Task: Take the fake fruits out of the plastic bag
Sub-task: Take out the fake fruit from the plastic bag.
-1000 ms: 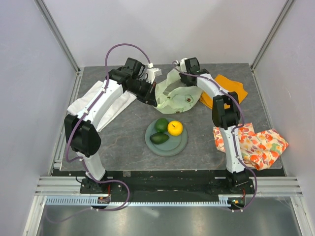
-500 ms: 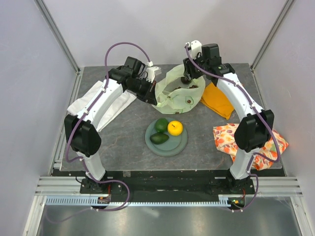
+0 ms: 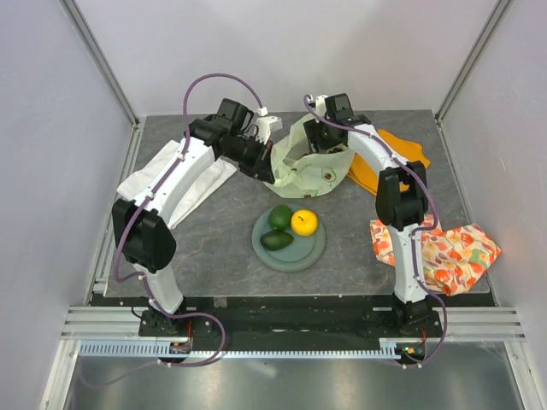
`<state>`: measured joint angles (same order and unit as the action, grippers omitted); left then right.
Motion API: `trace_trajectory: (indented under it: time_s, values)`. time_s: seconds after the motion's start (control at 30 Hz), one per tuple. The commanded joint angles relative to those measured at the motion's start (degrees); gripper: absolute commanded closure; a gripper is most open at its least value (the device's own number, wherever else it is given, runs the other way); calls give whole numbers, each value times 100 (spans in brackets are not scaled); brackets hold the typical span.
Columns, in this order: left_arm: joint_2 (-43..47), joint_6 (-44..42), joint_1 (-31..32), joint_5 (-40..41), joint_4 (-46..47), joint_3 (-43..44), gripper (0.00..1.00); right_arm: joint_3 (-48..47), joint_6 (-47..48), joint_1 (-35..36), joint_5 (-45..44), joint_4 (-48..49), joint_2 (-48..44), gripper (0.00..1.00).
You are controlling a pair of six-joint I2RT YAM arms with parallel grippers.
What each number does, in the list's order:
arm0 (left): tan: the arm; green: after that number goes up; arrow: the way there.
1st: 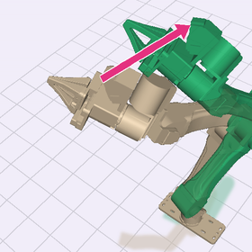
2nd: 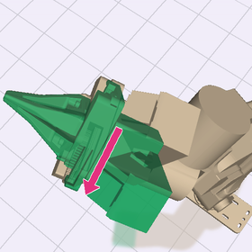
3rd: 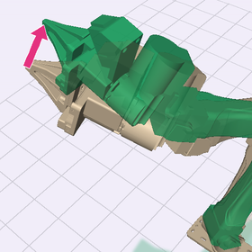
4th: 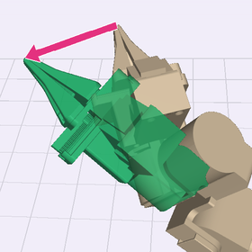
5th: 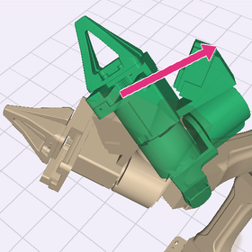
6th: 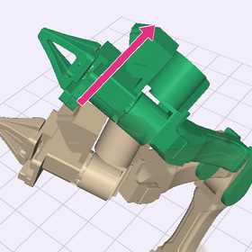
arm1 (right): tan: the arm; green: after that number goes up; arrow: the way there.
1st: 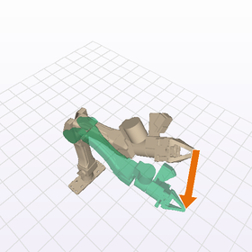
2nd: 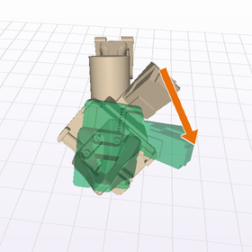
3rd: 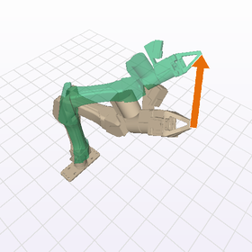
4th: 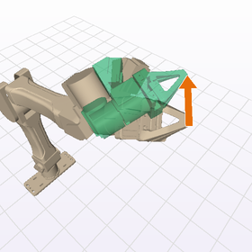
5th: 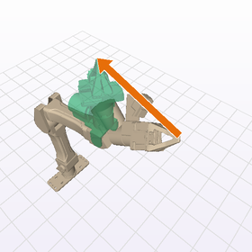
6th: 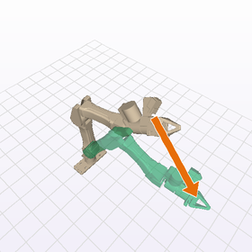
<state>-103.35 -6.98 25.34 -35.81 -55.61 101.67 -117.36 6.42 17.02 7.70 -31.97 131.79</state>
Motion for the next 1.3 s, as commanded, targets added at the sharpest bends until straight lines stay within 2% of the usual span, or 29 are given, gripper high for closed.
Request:
trace_trajectory:
  time_s: [0.0, 0.03, 0.07, 0.1, 0.3, 0.43, 0.53, 0.6, 0.63, 0.73, 0.87, 1.03, 1.1, 1.27]
  values:
    - [271, -22, 76, -180, -2, 81, 98, -559, -228, 4, -883, 330, 311, 25]
    - [272, -31, 85, -189, -11, 73, 98, -708, -246, 4, -937, 375, 391, 22]
    - [263, -57, 94, -207, -37, 64, 99, -779, -333, 4, -1033, 454, 540, 9]
    - [245, -58, 102, -216, -46, 64, 98, -858, -403, 12, -1304, 489, 611, 3]
    - [157, -84, 173, -286, -107, 11, 98, -1762, -457, 3, -1798, 490, 1375, 2]
    - [122, -101, 269, -277, -125, -33, 98, -2597, -413, -49, -1729, 428, 1946, 2]
    - [131, -101, 313, -233, -134, -59, 98, -2696, -430, -75, -1720, 411, 2132, 11]
    - [122, -119, 331, -181, -134, -24, 98, -2599, -422, -84, -1536, 419, 2053, 26]
    - [105, -119, 331, -172, -125, -24, 98, -2503, -413, -102, -1422, 411, 2018, 38]
    - [61, -137, 331, -137, -125, 11, 98, -2467, -369, -137, -1070, 411, 1807, 53]
    - [8, -119, 340, 3, -99, 107, 98, -2318, -404, -199, -562, 288, 1037, 61]
    - [-54, -128, 340, 109, -29, 318, 98, -817, -413, -207, 231, 428, -641, 68]
    - [-62, -110, 340, 127, 16, 362, 99, -169, -422, -207, 450, 437, -1048, 69]
    - [-106, -31, 340, 180, 68, 433, 99, 713, -562, -207, 1136, 419, -2068, 70]
